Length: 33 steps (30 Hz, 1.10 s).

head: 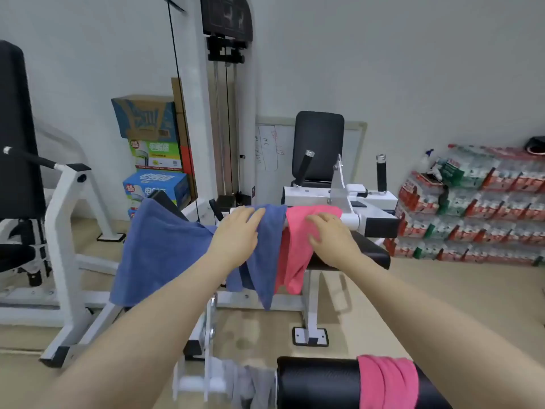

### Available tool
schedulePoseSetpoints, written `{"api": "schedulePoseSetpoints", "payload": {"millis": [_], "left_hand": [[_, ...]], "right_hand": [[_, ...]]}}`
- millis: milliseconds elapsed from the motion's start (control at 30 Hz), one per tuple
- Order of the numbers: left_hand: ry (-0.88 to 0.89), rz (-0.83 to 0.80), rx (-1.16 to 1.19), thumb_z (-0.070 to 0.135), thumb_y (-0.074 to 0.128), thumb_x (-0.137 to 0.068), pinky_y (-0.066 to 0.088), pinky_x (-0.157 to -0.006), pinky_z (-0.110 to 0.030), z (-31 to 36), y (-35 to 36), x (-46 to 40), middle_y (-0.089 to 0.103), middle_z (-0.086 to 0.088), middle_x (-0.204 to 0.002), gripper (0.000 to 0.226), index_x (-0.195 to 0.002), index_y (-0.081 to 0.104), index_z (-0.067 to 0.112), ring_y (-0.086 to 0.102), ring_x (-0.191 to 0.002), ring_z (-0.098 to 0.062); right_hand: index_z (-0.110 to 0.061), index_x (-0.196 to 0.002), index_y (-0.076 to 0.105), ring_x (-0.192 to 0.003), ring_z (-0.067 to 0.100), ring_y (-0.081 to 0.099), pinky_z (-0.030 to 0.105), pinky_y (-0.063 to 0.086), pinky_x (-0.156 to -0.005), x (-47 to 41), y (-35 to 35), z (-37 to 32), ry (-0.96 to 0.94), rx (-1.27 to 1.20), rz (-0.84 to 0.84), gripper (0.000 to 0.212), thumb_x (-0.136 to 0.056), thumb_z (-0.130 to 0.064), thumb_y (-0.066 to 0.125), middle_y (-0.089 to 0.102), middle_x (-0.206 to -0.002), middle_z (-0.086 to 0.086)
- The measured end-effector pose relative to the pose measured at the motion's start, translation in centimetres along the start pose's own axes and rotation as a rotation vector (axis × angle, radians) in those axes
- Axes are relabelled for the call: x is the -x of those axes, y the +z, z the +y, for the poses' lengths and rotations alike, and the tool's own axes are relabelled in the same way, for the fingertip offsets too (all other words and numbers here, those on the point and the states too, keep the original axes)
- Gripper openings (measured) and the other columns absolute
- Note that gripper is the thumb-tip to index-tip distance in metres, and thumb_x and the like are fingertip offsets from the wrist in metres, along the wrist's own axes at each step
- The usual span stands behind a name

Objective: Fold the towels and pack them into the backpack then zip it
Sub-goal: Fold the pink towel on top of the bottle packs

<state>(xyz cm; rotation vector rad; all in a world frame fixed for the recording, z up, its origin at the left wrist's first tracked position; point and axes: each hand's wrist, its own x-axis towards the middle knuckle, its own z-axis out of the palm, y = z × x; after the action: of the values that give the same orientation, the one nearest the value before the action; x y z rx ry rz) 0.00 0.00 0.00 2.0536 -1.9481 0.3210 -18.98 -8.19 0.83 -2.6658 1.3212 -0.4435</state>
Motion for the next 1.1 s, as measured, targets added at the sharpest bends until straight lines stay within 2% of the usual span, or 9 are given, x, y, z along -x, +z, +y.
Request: {"api": "schedulePoseSetpoints", "payload": {"millis": [100,300,567,667,733,800,900,1000,1100], "left_hand": [[-0.054,-0.016,-0.024,0.02,0.046,-0.093,0.027,-0.108,-0.036,-1.1,1.7,-4.6,0.035,-0.01,-0.144,0.056,-0.143,0.025,0.012,0.029,-0.133,-0.026],[-0.027,-0.132,-0.105,0.045,0.049,-0.088,0.034,-0.089,-0.034,-1.8,5.0,-8.0,0.041,-0.003,-0.133,0.055,-0.135,0.036,0.02,0.041,-0.119,-0.024],[-0.026,0.04,-0.21,0.031,0.082,-0.059,0.049,-0.063,-0.033,-2.5,7.4,-8.3,0.065,-0.004,-0.092,0.046,-0.098,0.064,0.017,0.063,-0.08,-0.024],[-0.008,-0.019,-0.199,0.028,0.075,-0.071,0.047,-0.085,-0.035,-2.3,7.1,-7.9,0.058,-0.011,-0.12,0.057,-0.123,0.055,0.013,0.057,-0.107,-0.027],[0.007,-0.157,-0.225,0.026,0.057,-0.087,0.027,-0.109,-0.037,-2.7,7.1,-7.4,0.024,-0.013,-0.151,0.068,-0.145,0.022,0.015,0.028,-0.137,-0.029],[0.004,-0.29,-0.206,0.028,0.048,-0.091,0.013,-0.115,-0.037,-2.8,5.7,-6.7,-0.001,-0.008,-0.157,0.073,-0.148,0.002,0.022,0.005,-0.144,-0.028],[0.106,-0.204,0.05,0.028,0.048,-0.092,0.014,-0.114,-0.034,-0.7,2.2,-5.0,0.003,-0.007,-0.157,0.07,-0.147,0.005,0.022,0.008,-0.143,-0.024],[0.128,0.073,0.713,0.02,0.045,-0.094,0.024,-0.101,-0.012,3.8,-2.4,-1.6,0.04,-0.004,-0.142,0.044,-0.138,0.037,0.015,0.036,-0.126,-0.007],[0.122,0.072,1.295,0.038,0.038,-0.089,0.04,-0.096,-0.017,7.9,-6.2,2.8,0.057,0.012,-0.115,0.026,-0.112,0.051,0.035,0.052,-0.11,-0.005]], "right_hand": [[-0.017,-0.137,0.042,-0.132,0.027,0.034,0.033,0.028,-0.107,-5.3,0.7,1.6,-0.024,0.038,0.033,0.044,-0.093,-0.02,0.042,0.041,-0.143,0.009],[-0.015,-0.132,0.042,-0.122,0.027,0.043,0.035,0.033,-0.099,-10.4,3.1,3.0,-0.091,0.208,-0.082,0.048,-0.09,-0.036,0.049,0.047,-0.132,0.006],[-0.014,-0.115,0.05,-0.113,0.026,0.047,0.035,0.032,-0.091,-10.4,2.5,4.0,-0.118,0.3,-0.068,0.032,-0.095,-0.037,0.042,0.056,-0.119,0.004],[-0.009,-0.105,0.053,-0.104,0.028,0.05,0.033,0.03,-0.078,-8.2,1.6,4.2,-0.114,0.078,0.083,0.025,-0.094,-0.03,0.046,0.055,-0.108,0.008],[-0.007,-0.097,0.054,-0.095,0.029,0.052,0.032,0.031,-0.073,-6.3,0.2,4.1,-0.079,-0.122,0.21,0.019,-0.093,-0.025,0.048,0.056,-0.1,0.009],[-0.009,-0.095,0.054,-0.089,0.027,0.054,0.035,0.038,-0.074,-4.0,-1.6,3.4,-0.05,-0.275,0.336,0.017,-0.093,-0.024,0.047,0.057,-0.094,0.006],[-0.012,-0.095,0.053,-0.077,0.018,0.054,0.031,0.04,-0.07,0.0,-4.2,1.3,-0.036,-0.426,0.534,0.008,-0.094,-0.018,0.047,0.054,-0.083,-0.006],[-0.006,-0.102,0.053,-0.069,-0.006,0.052,0.011,0.038,-0.063,4.1,-6.1,-1.0,0.006,-0.563,0.706,0.012,-0.094,-0.012,0.048,0.049,-0.076,-0.017],[-0.006,-0.098,0.053,-0.065,-0.012,0.05,0.007,0.037,-0.06,8.4,-6.3,-2.6,0.004,-0.546,0.733,0.015,-0.089,-0.018,0.049,0.048,-0.072,-0.018]]}}
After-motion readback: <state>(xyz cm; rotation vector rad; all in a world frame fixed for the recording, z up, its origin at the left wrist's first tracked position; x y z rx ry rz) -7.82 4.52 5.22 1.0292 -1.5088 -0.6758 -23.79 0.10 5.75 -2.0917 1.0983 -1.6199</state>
